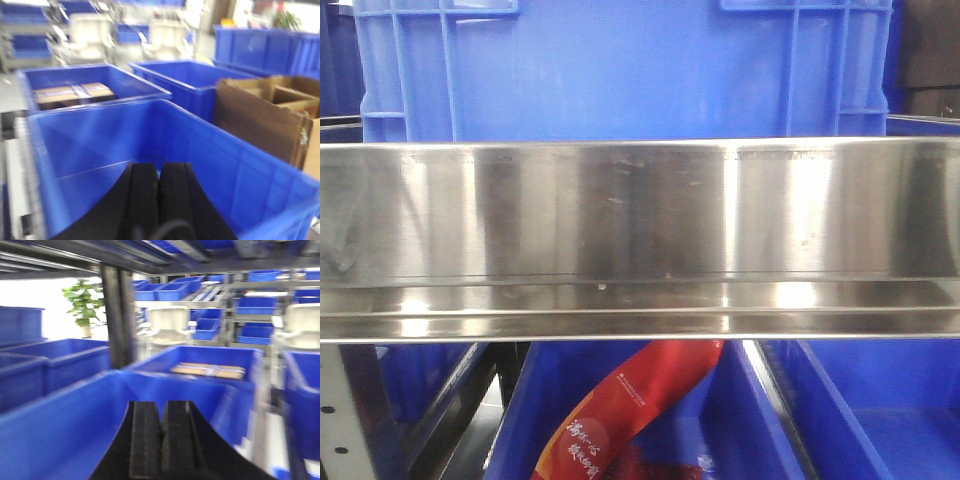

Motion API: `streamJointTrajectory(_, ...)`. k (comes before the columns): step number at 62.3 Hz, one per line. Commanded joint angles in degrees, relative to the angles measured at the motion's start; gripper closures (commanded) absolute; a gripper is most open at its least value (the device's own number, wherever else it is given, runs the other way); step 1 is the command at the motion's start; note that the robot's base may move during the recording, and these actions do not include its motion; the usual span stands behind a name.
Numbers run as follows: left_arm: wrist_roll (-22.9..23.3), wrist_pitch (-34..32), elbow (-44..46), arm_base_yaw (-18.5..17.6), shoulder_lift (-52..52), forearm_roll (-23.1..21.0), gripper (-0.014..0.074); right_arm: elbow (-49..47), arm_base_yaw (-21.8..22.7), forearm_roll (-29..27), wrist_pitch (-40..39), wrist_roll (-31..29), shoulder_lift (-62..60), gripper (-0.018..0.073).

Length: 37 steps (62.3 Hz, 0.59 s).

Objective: Grab block from conveyor and place in blue bin

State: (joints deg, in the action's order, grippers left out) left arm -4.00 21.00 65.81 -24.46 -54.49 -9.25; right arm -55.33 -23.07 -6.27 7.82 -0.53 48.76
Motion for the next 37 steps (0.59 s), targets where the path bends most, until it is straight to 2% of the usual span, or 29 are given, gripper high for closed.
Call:
streamJointTrajectory(1,0.15,-3.53,-6.77,1.07,5.96,-0.56,0.0708,5.43,2.40,0.55,-1.06,-0.19,-4.42,0.0721)
streamJointTrajectory(10,0.15,-4.28,-19.88,2.17,16.36,-0.70,0.0708,15.68,5.99,0.55,-1.06,-0.19,-13.68,0.0721)
streamJointTrajectory(19,0.15,-4.43,-30.52,4.13,26.14,-0.70,0.0708,24.75,6.87,0.55,-0.39,-0.19,-22.74,0.0721)
streamJointTrajectory(28,0.15,-4.43,-36.36,5.75,33.80,-0.70,0.0708,29.12,6.87,0.55,4.50,-0.19,-30.17,0.0721)
streamJointTrajectory(37,0.15,-3.48,-38.37,6.07,40.22,-0.70,0.0708,29.45,6.87,0.55,12.93,-0.19,-35.66,0.0721)
